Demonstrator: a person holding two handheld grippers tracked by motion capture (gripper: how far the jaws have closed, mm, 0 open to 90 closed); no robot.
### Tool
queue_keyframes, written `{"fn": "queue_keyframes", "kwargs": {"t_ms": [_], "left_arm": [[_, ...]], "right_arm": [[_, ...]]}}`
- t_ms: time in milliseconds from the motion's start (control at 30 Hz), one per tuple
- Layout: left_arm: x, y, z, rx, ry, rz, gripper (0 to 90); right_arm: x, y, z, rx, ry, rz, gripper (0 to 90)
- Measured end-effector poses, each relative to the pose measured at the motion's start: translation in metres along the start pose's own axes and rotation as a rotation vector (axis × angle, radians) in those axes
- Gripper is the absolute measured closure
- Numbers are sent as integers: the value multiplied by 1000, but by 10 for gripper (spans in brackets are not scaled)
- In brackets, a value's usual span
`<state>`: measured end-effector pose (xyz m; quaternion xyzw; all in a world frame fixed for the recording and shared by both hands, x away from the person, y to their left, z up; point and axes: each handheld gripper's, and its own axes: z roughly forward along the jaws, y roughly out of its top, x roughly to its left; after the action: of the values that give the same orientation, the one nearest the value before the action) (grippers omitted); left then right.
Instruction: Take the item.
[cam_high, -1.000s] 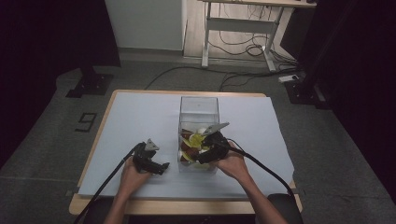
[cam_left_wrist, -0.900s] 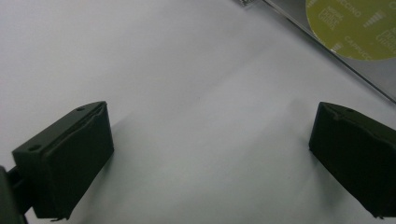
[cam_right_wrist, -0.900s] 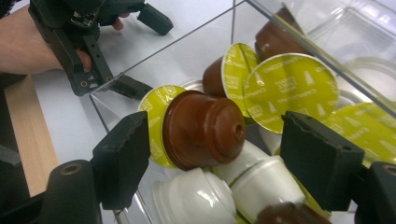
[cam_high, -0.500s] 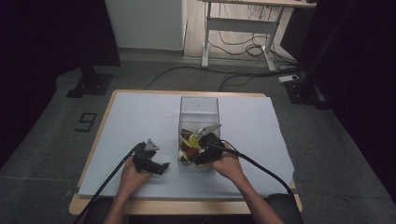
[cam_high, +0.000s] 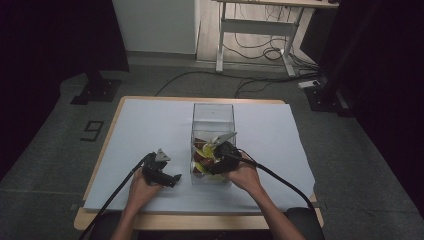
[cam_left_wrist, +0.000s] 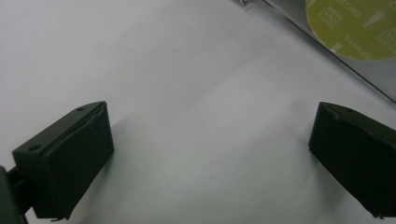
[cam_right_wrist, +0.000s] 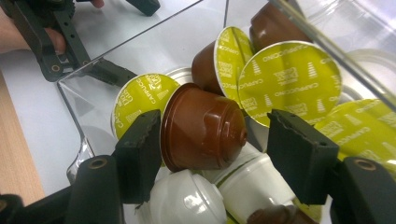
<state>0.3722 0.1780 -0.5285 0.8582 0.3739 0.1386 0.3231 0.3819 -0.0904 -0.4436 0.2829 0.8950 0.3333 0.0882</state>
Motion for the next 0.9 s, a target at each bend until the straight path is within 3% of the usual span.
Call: {"fn": "queue_keyframes", "kwargs": {"t_ms": [133,400,667,900], "left_arm": [[0,0,0,0,0,0,0],[0,0,0,0,0,0,0],[0,0,0,0,0,0,0],[0,0,0,0,0,0,0]], "right_arm": [[1,0,4,6,8,-2,394],[1,2,8,20,6,1,357],[-1,2,10,37,36,28,447],[0,2,9,43,13,14,467]]}}
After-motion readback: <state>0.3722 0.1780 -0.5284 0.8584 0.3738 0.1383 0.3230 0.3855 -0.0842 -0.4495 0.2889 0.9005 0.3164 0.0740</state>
